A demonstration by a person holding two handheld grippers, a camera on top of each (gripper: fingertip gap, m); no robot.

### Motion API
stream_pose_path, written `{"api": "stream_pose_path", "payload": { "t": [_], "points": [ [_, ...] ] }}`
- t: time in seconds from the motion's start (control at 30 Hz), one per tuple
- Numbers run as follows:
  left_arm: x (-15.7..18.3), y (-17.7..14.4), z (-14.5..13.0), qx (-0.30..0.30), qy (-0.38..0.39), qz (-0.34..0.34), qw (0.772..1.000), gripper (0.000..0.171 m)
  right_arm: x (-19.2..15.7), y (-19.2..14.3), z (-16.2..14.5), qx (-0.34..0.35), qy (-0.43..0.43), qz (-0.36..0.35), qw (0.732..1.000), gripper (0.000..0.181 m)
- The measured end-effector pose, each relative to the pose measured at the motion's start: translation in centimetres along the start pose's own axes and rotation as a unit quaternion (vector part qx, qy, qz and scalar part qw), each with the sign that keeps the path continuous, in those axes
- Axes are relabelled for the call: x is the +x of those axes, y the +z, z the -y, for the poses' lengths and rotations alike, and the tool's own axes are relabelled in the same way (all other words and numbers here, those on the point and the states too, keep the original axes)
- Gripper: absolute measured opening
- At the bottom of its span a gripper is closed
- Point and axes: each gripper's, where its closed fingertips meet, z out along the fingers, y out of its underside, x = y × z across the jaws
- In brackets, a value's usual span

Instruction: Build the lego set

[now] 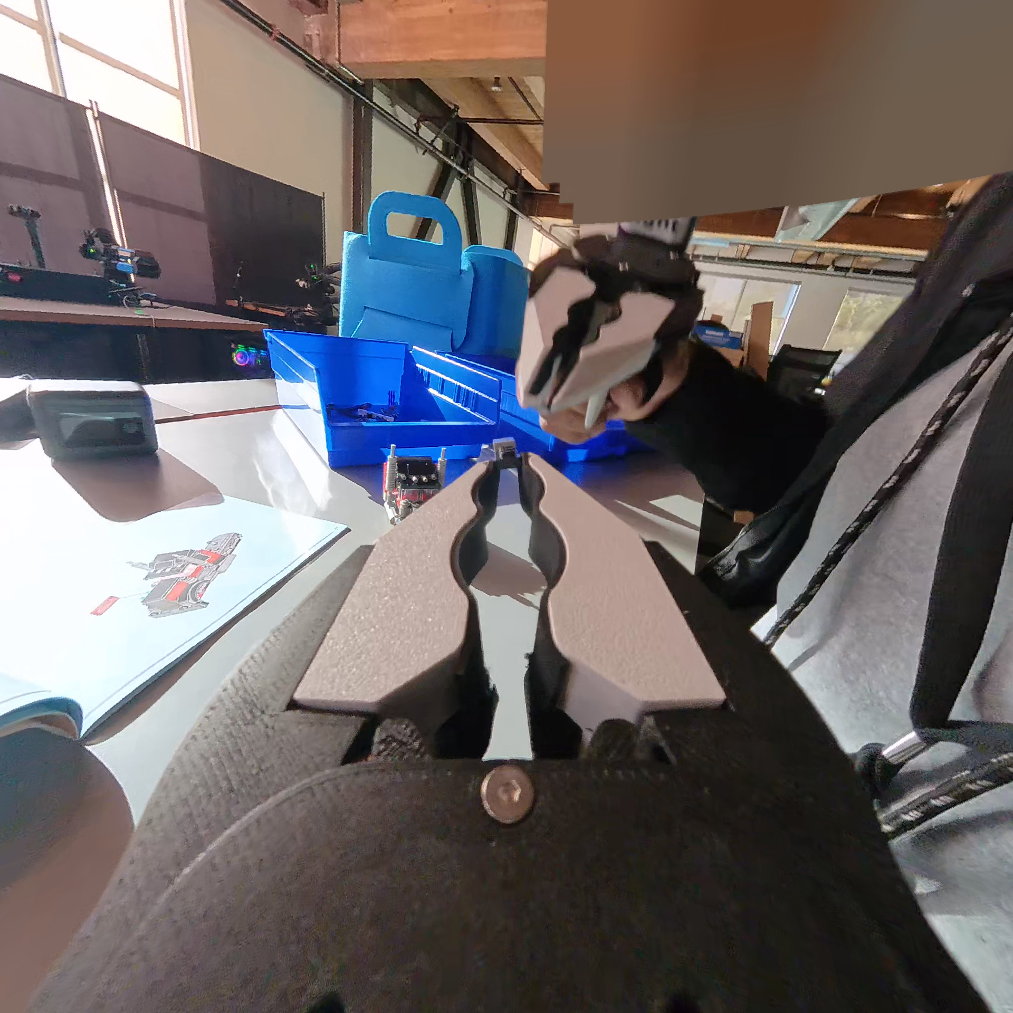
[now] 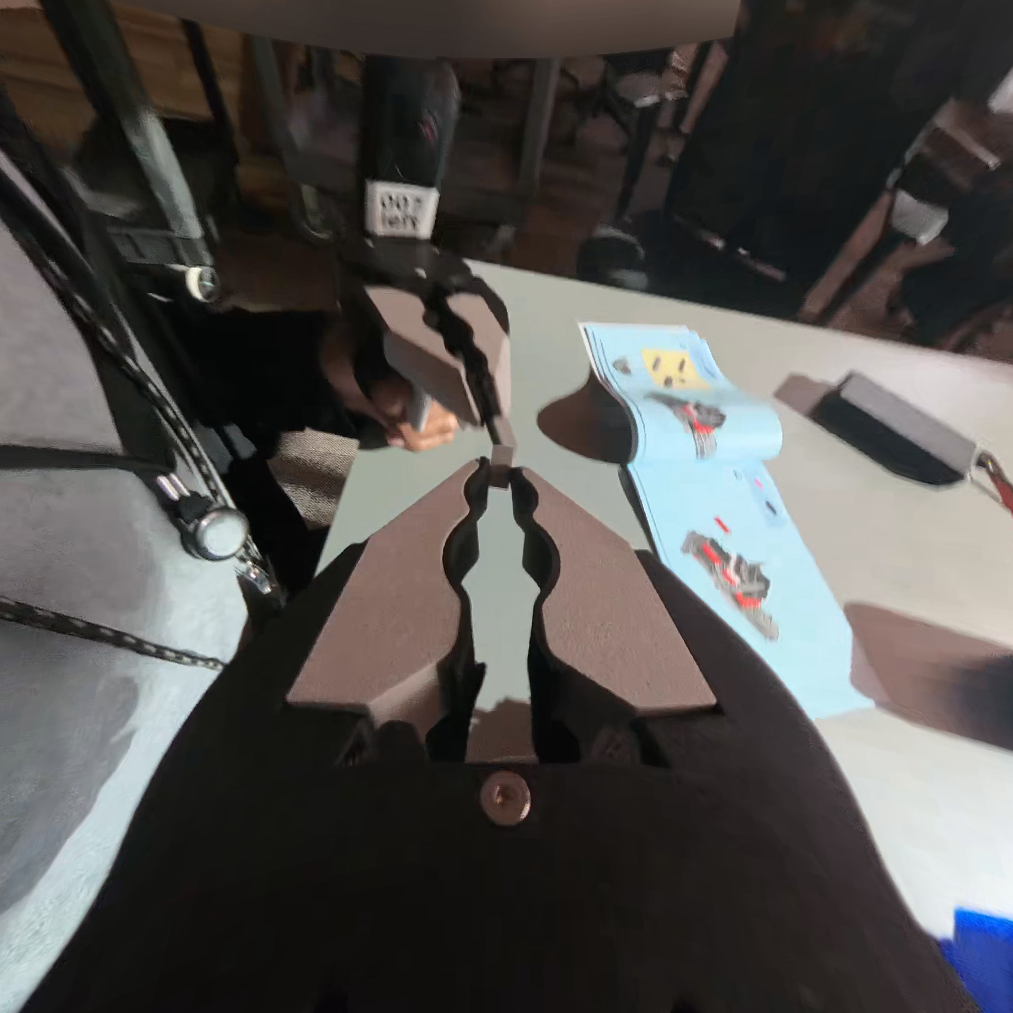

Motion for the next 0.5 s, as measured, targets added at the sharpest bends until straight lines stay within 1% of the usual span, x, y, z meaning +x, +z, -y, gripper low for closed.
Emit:
{"api": "stream_pose_path", "payload": {
  "t": [0.07,0.13,0.33,0.5],
  "points": [
    [0.4,0.2,-0.2,-0.006,0.015,-0.006,1.000,0.008,-0.5,0.5,2.1,0.016,-0.020,0.031,0.999,0.009],
    [0.7,0.2,-0.3,-0.009,0.027,-0.010,1.000,0.008,-0.9,1.3,3.1,0.016,-0.034,0.058,0.998,0.009],
    [1.1,0.1,-0.1,-0.002,0.041,-0.018,0.999,0.008,-1.9,3.1,2.5,-0.026,-0.061,0.102,0.993,0.009],
    [1.3,0.0,-0.1,0.000,0.047,-0.022,0.999,0.008,-2.2,3.5,2.1,-0.039,-0.065,0.111,0.991,0.009]
  ]
}}
